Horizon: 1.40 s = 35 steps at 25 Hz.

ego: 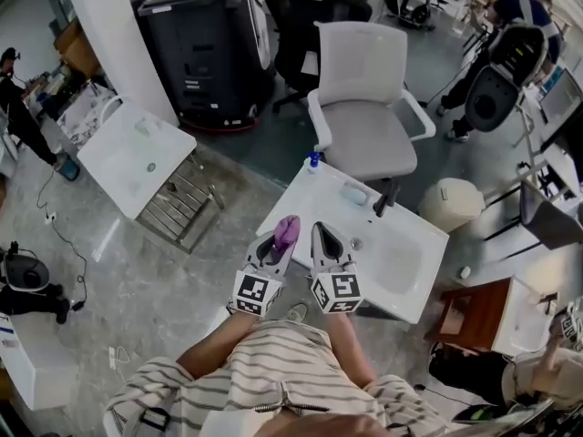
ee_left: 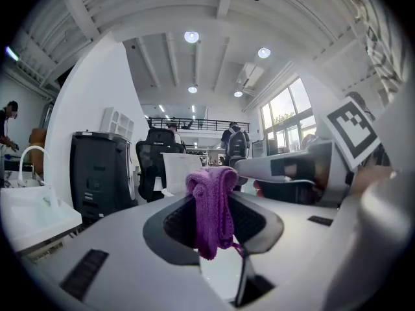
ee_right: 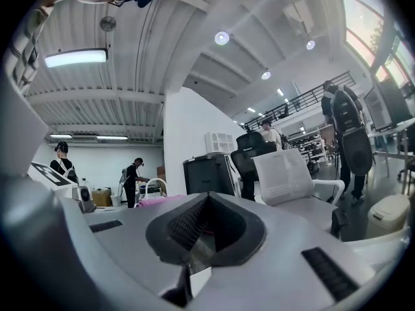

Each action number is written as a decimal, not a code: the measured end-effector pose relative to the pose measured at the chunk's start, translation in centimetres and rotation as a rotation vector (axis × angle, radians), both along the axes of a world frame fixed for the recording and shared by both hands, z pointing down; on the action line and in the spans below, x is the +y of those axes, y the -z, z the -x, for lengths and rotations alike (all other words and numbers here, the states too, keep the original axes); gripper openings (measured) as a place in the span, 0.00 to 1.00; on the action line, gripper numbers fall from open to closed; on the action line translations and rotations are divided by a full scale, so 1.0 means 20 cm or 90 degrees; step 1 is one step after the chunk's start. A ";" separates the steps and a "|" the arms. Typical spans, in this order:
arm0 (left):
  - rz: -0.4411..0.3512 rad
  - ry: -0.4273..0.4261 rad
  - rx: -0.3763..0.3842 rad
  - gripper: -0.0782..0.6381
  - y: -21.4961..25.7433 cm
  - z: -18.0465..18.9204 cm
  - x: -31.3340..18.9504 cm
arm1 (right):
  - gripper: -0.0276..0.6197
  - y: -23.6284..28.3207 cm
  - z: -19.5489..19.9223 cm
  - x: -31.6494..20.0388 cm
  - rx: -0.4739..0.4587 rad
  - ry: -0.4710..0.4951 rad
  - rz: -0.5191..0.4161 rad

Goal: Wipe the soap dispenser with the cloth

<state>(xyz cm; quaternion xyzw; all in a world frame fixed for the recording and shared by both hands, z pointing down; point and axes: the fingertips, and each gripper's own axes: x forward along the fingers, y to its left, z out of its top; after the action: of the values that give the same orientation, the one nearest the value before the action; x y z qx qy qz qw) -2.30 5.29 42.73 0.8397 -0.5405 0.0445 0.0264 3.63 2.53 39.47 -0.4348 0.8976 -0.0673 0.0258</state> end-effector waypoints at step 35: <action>0.094 -0.014 0.011 0.27 -0.34 0.27 -0.87 | 0.06 -0.54 0.18 -0.95 0.062 -0.087 0.107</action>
<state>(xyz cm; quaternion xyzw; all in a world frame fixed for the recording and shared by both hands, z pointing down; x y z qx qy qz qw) -7.63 -12.16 49.51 0.8416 -0.5264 0.0775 0.0925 0.05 -16.46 50.18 -0.4982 0.8574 -0.1191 -0.0501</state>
